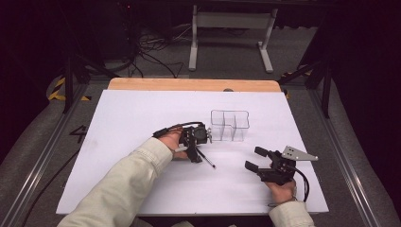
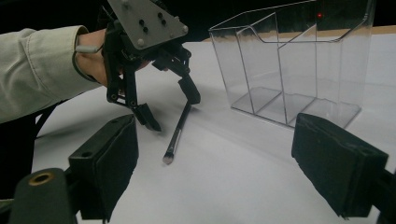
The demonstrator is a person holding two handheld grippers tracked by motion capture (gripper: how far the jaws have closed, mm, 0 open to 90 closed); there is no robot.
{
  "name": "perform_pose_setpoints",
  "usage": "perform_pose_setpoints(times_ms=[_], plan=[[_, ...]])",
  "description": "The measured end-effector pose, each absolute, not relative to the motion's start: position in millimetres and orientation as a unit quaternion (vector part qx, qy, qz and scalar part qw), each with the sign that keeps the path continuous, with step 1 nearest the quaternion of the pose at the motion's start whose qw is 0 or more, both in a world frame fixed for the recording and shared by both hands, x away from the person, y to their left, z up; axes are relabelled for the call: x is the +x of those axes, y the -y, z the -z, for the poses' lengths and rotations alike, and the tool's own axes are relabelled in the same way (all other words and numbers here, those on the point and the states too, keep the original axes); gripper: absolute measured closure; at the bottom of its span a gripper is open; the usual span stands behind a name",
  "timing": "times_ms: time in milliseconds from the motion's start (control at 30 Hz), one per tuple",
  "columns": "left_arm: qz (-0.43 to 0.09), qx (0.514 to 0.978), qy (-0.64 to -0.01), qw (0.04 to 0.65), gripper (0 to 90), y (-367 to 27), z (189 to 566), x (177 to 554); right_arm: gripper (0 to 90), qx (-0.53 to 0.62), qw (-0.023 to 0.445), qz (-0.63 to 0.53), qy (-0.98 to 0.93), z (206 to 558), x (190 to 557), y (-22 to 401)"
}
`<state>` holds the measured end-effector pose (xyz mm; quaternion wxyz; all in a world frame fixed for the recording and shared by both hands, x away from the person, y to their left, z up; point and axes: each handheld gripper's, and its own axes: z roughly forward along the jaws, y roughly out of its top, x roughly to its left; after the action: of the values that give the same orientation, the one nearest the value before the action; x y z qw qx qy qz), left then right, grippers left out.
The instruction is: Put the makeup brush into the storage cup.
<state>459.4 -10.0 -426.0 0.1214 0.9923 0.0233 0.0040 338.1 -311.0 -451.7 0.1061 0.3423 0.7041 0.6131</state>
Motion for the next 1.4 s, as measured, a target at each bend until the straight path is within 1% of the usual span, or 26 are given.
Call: perform_pose_setpoints(times_ms=[333,467,533,567,600,800,1067,1233,1400], plan=[[0.003,0.994,-0.014,0.109,34.9,11,426,458,16.8,0.342,0.104,-0.613,-0.705,452,338,311],[0.003,0.995,-0.004,0.104,47.0,13,423,456,17.1,0.341,0.104,-0.613,-0.705,452,338,311],[0.004,0.995,-0.002,0.101,54.7,13,422,456,17.2,0.341,0.104,-0.613,-0.705,452,338,311],[0.004,0.995,-0.002,0.101,61.0,13,422,456,17.2,0.341,0.104,-0.613,-0.705,452,338,311],[0.004,0.995,0.000,0.100,61.0,13,422,456,17.3,0.340,0.104,-0.613,-0.706,452,338,310],[-0.001,0.996,0.005,0.088,82.5,15,421,455,17.6,0.339,0.103,-0.612,-0.707,452,338,310],[-0.001,0.996,-0.001,0.092,83.1,14,420,455,18.2,0.337,0.106,-0.609,-0.710,452,337,309],[0.003,0.993,-0.009,0.119,83.2,8,413,455,18.5,0.335,0.109,-0.610,-0.710,451,337,309],[0.006,0.986,-0.012,0.164,83.2,-2,399,451,18.5,0.336,0.112,-0.613,-0.707,450,337,309]])
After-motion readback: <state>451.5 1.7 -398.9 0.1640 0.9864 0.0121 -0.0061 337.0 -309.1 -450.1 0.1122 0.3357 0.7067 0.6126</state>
